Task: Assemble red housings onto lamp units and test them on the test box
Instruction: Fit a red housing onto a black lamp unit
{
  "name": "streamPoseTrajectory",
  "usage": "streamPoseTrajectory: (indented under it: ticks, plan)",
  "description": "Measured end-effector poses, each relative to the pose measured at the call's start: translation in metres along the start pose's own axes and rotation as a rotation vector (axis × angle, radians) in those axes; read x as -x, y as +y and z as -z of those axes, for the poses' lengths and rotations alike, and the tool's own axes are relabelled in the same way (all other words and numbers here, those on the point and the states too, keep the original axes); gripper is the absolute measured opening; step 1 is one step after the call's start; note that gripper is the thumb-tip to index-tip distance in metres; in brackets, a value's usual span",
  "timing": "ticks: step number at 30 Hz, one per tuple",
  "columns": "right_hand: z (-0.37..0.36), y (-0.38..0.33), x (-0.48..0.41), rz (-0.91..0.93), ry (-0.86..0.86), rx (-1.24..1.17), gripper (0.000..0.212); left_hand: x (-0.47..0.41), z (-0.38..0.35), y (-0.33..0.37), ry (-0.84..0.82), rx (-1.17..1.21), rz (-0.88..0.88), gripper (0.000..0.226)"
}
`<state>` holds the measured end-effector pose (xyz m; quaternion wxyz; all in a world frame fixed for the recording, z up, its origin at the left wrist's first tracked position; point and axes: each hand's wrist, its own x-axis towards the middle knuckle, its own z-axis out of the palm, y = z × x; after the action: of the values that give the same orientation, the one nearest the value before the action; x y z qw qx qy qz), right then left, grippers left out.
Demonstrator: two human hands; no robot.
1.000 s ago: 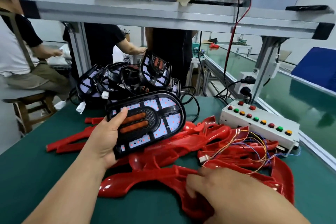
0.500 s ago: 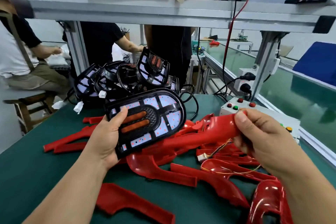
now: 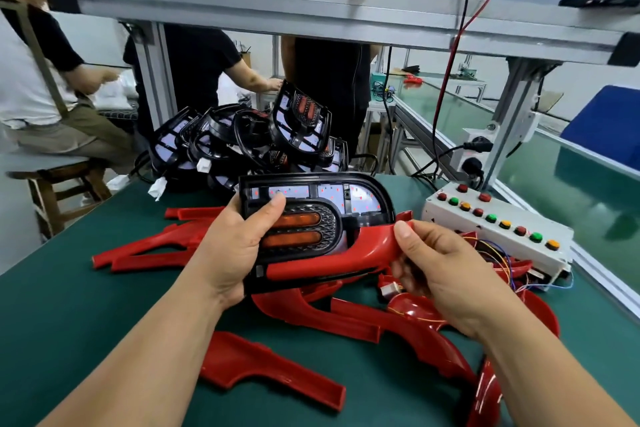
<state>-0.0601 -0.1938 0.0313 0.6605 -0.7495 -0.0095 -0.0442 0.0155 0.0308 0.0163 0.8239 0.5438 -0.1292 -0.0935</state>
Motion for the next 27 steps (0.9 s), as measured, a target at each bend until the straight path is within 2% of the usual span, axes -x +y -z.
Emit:
streamPoseTrajectory:
  ticks: [5, 8, 14, 20, 24, 26, 27]
  plan:
    - [0.003, 0.008, -0.003, -0.024, -0.025, -0.172, 0.038, -0.003, 0.0, -0.001, 0.024, -0.022, -0.046, 0.053]
    - [0.007, 0.007, -0.002, 0.024, -0.084, -0.256, 0.027, -0.003, 0.001, 0.0, 0.04, -0.025, -0.042, 0.056]
    - [-0.005, 0.014, -0.003, 0.037, -0.085, -0.231, 0.027, -0.002, -0.001, -0.001, 0.036, -0.025, -0.03, 0.055]
    - [-0.011, 0.014, -0.002, 0.027, 0.106, 0.072, 0.04, -0.001, -0.002, -0.004, 0.026, -0.045, -0.055, 0.051]
    - [-0.008, 0.017, -0.003, 0.11, 0.299, 0.401, 0.044, -0.001, -0.001, -0.004, 0.021, -0.029, -0.051, 0.052]
    - [-0.01, 0.017, -0.003, 0.118, 0.352, 0.392, 0.038, -0.001, -0.002, -0.004, 0.015, -0.008, -0.05, 0.052]
    - [-0.01, 0.017, -0.003, 0.105, 0.357, 0.301, 0.032, -0.001, -0.003, -0.004, 0.011, 0.005, -0.046, 0.05]
